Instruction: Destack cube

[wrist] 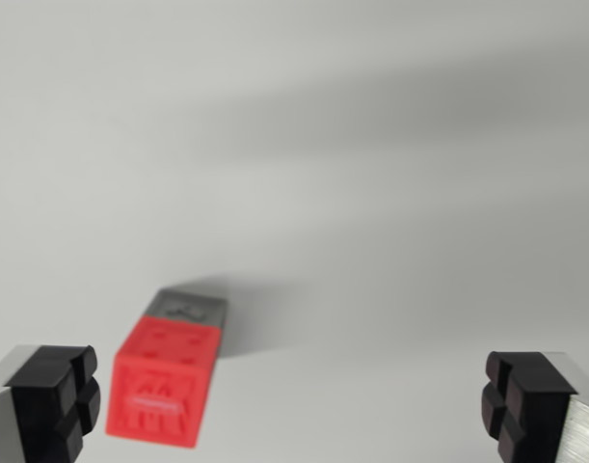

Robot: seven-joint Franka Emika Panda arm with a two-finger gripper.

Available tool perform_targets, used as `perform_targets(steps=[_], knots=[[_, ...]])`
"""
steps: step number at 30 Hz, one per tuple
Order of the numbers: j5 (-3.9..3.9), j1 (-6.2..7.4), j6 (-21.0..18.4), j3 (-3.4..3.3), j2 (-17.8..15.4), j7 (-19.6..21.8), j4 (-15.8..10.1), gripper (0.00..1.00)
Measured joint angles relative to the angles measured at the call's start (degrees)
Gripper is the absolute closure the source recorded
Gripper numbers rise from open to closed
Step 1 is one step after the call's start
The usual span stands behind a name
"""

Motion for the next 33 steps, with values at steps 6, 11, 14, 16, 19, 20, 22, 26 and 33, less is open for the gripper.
perform_targets(steps=[6,11,14,16,19,20,22,26,33], knots=[[0.24,0.9,2.06,0.9,-0.43,3.16,-2.73,0.0],[0.47,1.65,3.75,1.64,-0.7,5.76,-4.82,0.0],[0.69,2.21,4.94,2.18,-0.79,7.6,-6.25,0.0],[0.81,2.62,5.75,2.57,-0.8,8.83,-7.12,0.0],[1.0,3.06,6.76,3.04,-0.8,10.35,-8.2,0.0],[1.09,3.25,7.15,3.21,-0.8,10.95,-8.6,0.0],[1.22,3.61,7.98,3.62,-0.8,12.23,-9.48,0.0],[1.46,4.31,9.41,4.37,-0.75,14.45,-10.92,0.0],[1.96,5.77,12.42,5.81,-0.08,18.99,-13.42,0.0]])
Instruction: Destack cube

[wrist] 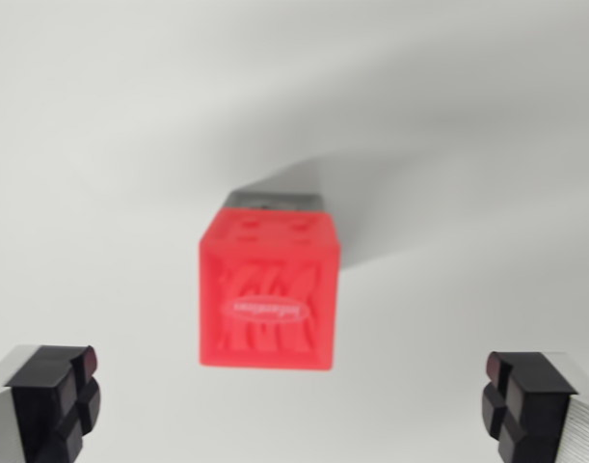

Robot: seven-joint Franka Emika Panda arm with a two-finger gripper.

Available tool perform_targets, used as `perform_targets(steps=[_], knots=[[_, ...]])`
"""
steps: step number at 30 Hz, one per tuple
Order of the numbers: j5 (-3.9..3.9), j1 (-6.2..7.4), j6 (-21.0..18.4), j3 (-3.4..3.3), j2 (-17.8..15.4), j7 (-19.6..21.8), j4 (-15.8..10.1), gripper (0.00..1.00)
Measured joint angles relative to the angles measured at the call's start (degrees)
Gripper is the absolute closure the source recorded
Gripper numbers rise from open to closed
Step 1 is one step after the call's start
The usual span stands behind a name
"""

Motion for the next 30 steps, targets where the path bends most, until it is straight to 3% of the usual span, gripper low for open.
perform_targets(steps=[6,10,13,18,30], knots=[[0.34,1.37,2.82,1.4,1.0,4.2,-1.99,0.0],[0.2,1.63,4.86,1.64,2.46,5.13,-2.39,0.0],[-0.41,1.59,6.83,1.53,4.61,5.63,-2.41,0.0],[-2.04,1.59,10.78,1.19,8.81,6.81,-2.48,0.0],[-5.5,2.01,16.97,0.0,15.28,9.34,-2.24,0.0]])
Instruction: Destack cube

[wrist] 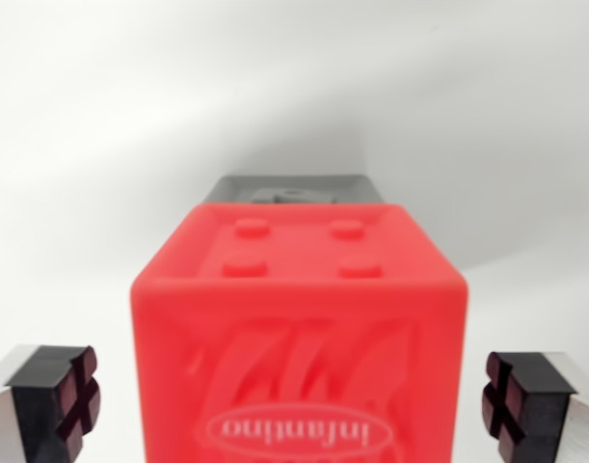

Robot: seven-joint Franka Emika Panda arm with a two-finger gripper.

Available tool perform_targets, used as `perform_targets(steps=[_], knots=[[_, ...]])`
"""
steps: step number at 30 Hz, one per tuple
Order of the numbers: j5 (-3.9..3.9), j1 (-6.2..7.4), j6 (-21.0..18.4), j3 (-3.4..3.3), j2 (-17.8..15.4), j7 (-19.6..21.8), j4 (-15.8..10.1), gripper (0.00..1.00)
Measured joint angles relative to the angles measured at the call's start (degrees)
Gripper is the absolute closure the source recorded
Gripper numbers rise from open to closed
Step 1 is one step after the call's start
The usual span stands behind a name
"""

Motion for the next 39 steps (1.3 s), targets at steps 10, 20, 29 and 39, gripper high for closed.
perform_targets(steps=[10,20,29,39], knots=[[-1.19,0.59,2.07,-0.86,2.31,0.95,0.31,1.0],[-1.22,0.61,2.1,-0.88,2.34,0.98,0.34,1.0],[-1.22,0.61,2.1,-0.89,2.34,0.99,0.34,1.0],[-1.22,0.62,2.1,-0.89,2.34,0.99,0.34,1.0]])
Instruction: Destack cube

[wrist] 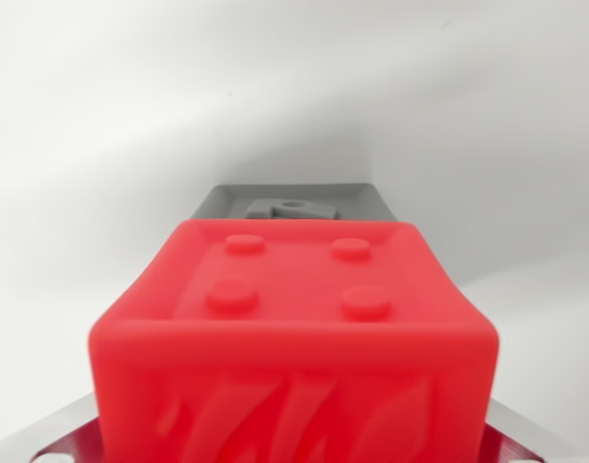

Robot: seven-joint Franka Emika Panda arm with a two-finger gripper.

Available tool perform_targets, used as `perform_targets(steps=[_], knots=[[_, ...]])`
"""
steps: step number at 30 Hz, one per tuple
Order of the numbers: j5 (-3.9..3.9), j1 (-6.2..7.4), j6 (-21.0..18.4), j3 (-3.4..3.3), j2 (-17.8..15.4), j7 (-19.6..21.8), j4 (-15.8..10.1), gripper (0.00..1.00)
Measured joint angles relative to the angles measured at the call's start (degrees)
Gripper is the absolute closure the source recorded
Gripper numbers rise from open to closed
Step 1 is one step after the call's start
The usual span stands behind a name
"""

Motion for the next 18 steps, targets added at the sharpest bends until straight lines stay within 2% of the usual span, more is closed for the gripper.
perform_targets(steps=[11,18], knots=[[0.03,-0.01,-0.08,0.01,-0.1,-0.02,-0.01,1.0],[0.38,-0.07,-0.75,0.18,-1.02,-0.23,-0.1,1.0]])
